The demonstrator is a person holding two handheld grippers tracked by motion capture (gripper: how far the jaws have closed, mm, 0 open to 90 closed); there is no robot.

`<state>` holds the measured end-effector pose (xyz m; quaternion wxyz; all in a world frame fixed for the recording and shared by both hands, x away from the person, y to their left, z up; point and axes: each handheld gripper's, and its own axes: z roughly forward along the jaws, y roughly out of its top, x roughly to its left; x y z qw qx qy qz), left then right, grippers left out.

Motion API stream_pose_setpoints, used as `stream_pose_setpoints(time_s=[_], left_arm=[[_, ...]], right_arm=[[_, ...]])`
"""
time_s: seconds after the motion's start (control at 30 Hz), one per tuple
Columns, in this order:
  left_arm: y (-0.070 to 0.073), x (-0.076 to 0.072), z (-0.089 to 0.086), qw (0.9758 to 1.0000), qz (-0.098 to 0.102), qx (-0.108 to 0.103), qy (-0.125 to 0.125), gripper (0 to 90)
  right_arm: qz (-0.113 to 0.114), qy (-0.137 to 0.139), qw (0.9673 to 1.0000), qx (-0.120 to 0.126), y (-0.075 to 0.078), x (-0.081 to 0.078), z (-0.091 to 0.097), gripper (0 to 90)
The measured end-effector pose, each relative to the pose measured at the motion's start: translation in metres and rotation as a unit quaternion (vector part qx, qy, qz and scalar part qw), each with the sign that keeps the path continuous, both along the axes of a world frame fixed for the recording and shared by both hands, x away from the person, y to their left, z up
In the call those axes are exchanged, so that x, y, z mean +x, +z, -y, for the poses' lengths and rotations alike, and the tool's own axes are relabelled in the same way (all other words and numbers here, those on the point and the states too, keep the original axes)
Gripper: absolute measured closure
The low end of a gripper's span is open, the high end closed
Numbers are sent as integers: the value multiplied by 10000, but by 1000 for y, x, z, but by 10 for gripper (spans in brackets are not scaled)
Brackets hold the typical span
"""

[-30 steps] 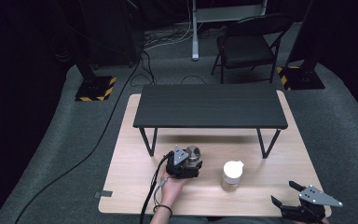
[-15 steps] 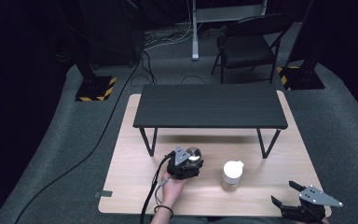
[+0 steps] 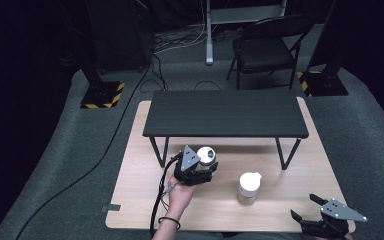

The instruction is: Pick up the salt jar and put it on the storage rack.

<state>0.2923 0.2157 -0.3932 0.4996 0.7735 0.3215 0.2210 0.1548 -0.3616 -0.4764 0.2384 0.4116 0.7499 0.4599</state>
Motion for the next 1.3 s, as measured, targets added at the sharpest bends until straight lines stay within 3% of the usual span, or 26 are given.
stream_pose_setpoints(time_s=[0.57, 1.0, 1.3], left_arm=[[48, 3, -2, 9998, 142, -108, -106, 303], [97, 14, 3, 9995, 192, 88, -242, 304], [117, 24, 5, 9998, 176, 77, -77, 304]], right_arm=[[-20, 7, 10000, -3, 0, 1, 0, 88], [-30, 4, 10000, -10, 0, 1, 0, 88], [-32, 12, 10000, -10, 0, 1, 1, 89]])
